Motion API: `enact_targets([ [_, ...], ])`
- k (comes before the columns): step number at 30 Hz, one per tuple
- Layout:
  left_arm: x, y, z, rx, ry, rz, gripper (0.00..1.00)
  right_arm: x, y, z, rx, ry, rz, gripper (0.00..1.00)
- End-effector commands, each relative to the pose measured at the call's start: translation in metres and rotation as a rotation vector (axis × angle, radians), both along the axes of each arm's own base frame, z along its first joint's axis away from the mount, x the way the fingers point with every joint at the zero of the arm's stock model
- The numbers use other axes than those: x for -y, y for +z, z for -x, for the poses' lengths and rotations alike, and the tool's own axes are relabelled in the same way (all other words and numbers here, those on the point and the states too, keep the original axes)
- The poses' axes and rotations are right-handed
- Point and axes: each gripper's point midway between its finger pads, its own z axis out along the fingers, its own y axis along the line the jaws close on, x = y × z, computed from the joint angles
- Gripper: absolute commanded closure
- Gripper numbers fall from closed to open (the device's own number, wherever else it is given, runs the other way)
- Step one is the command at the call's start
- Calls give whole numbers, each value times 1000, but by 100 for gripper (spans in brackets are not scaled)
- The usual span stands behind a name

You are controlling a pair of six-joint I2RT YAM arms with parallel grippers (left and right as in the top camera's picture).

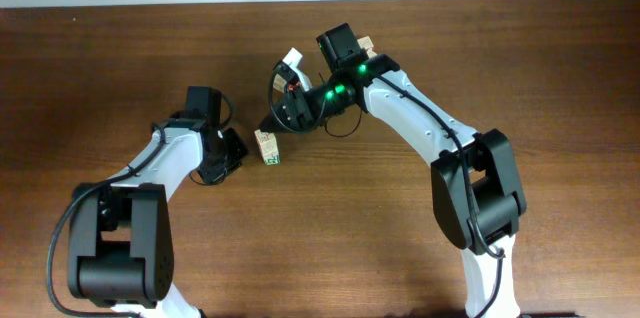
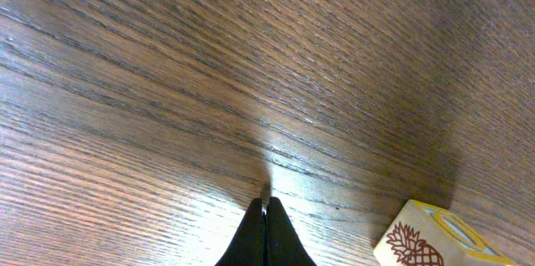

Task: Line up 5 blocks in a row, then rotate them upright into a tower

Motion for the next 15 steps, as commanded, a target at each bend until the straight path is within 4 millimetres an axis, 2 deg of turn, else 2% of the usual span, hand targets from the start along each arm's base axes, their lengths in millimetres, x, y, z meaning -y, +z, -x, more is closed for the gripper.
enact_targets([
  [1, -4, -7, 5, -21, 8, -15, 100, 5, -45, -6, -1, -57, 154, 57],
  [7, -5, -7, 5, -23, 10, -24, 100, 5, -45, -6, -6, -57, 152, 53],
  [9, -7, -7, 6, -25, 11, -30, 100, 5, -43, -6, -10, -56, 146, 46],
  [15, -7, -7, 6, -27, 11, -31, 100, 1, -36, -5, -7, -45, 132, 41],
])
